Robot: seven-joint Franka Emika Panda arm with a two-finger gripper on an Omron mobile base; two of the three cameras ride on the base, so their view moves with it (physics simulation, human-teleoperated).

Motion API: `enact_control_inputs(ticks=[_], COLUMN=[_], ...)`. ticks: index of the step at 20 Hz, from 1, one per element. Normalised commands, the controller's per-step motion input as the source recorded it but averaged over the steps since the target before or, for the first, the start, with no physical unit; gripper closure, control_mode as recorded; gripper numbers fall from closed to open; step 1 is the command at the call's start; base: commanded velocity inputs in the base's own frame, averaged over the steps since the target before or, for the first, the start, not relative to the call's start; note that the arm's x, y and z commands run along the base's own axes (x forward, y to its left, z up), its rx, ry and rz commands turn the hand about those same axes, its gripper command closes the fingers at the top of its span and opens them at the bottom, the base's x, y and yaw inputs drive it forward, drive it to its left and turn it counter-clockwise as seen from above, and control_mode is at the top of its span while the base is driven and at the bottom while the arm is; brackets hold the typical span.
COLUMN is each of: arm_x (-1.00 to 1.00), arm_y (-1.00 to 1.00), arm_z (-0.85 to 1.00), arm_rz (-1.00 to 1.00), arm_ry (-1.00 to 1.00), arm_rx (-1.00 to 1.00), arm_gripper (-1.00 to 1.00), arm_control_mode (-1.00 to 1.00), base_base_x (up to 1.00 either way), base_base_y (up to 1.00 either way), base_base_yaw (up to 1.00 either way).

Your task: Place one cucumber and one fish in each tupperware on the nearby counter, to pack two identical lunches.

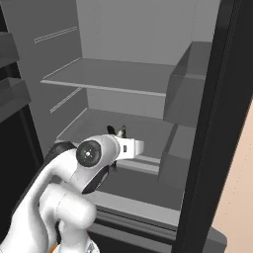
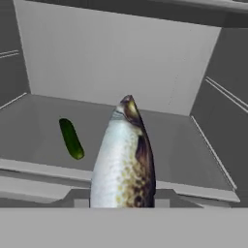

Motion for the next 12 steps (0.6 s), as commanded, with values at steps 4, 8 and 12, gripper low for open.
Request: enact_control_inputs(ticks=[4,8,12], arm_x=[-0.92,-0.19,-0.14], arm_y=[0.21,0.52,0.43], arm_z=[0.94,0.6,0.07], arm_rz=[0.2,0.19,0.17], arm_ry=[0.04,0.12,0.05], arm_rx=[-0.04,-0.04,-0.09], arm_gripper=[1.0,1.0,1.0], arm_control_mode=[-1.0,-1.0,-1.0], base_base_x=[0.0,0.0,0.0], base_base_y=[0.0,0.0,0.0], base_base_yaw=[0.0,0.0,0.0])
